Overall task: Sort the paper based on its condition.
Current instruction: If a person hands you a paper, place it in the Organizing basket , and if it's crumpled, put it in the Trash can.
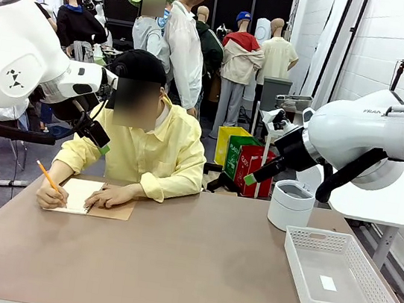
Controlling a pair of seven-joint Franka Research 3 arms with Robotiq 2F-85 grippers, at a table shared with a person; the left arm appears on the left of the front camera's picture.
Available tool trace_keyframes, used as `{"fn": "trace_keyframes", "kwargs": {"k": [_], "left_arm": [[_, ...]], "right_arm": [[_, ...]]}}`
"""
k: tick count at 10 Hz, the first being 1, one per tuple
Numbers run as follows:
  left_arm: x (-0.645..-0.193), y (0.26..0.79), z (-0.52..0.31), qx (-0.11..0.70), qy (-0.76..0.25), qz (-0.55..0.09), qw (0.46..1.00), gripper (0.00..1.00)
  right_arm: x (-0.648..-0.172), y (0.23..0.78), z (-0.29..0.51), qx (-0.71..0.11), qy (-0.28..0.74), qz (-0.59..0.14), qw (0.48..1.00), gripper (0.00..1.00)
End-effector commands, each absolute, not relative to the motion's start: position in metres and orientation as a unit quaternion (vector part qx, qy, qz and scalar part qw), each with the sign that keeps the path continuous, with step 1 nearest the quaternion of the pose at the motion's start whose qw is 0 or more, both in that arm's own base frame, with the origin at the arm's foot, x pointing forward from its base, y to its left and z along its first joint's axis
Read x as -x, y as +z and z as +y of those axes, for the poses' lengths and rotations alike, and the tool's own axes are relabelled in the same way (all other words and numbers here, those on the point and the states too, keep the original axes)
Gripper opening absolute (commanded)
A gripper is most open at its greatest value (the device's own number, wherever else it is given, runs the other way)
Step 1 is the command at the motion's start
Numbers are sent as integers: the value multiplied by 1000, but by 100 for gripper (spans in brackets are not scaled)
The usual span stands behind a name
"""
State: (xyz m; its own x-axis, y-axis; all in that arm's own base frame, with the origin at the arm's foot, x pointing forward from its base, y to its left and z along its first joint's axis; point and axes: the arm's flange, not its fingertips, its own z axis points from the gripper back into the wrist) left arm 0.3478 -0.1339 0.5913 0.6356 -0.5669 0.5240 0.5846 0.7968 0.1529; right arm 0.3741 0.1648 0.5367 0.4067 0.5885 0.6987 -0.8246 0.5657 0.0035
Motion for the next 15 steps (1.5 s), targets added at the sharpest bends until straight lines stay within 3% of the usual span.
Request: {"fn": "trace_keyframes", "kwargs": {"k": [1, 15], "left_arm": [[-348, 591, -133, 14, -316, -284, 905, 100], [-348, 591, -133, 14, -316, -284, 905, 100]], "right_arm": [[-374, 536, 164, -183, 434, -330, 818, 100], [-374, 536, 164, -183, 434, -330, 818, 100]]}}
